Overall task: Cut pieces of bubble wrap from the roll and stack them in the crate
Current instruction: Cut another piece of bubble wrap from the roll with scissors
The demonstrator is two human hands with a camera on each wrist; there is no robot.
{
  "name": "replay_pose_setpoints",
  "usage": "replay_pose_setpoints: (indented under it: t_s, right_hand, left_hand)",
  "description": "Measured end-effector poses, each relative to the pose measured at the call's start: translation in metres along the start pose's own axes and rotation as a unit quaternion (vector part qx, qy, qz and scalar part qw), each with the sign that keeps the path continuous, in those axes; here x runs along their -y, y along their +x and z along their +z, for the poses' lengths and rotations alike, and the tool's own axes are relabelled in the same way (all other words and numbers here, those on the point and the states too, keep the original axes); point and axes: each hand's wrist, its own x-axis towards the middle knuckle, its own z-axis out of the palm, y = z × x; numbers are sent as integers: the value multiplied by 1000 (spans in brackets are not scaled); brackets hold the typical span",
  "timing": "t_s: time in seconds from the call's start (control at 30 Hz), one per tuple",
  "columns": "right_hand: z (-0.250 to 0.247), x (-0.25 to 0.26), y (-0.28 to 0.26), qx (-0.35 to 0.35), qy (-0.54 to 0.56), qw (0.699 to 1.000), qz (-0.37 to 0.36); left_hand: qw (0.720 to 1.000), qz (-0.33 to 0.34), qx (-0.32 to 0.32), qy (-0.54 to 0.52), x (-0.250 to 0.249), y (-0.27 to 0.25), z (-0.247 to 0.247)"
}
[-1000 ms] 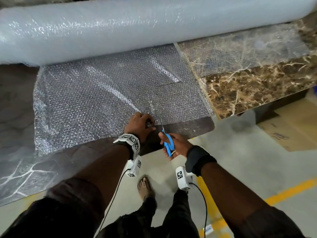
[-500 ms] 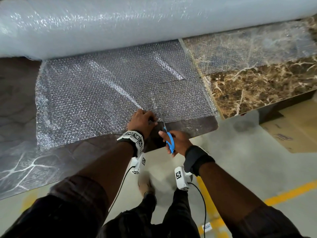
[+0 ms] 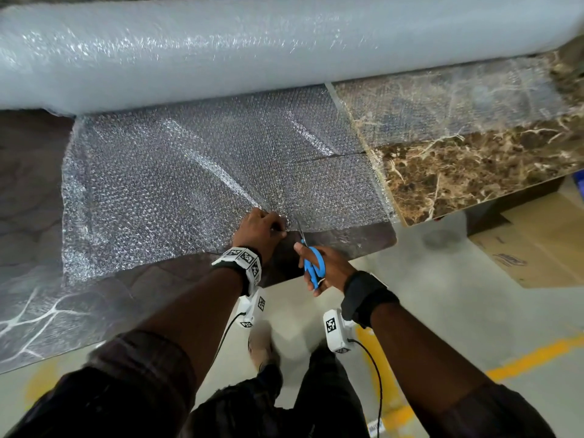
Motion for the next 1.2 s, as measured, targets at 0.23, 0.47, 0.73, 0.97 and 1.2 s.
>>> replay_pose_setpoints:
  t_s: [0.23, 0.47, 0.73, 0.97, 1.2]
  right_hand:
    - [2, 12, 10, -13, -11, 1000, -11]
    - [0, 22, 17, -6, -32, 999, -15]
    - [-2, 18, 25, -34, -37, 998, -32]
    - [-7, 10, 25, -38, -45, 996, -60]
    - [-4, 10, 10, 10, 9, 1000, -20]
  left_hand:
    - [1000, 11, 3, -22, 2, 0, -2]
    - [999, 23, 10, -33, 5, 0, -5]
    - [1000, 11, 13, -22, 5, 3, -6]
    - [999, 18, 22, -41, 3, 2, -10]
    - [997, 39, 29, -63, 4, -1, -13]
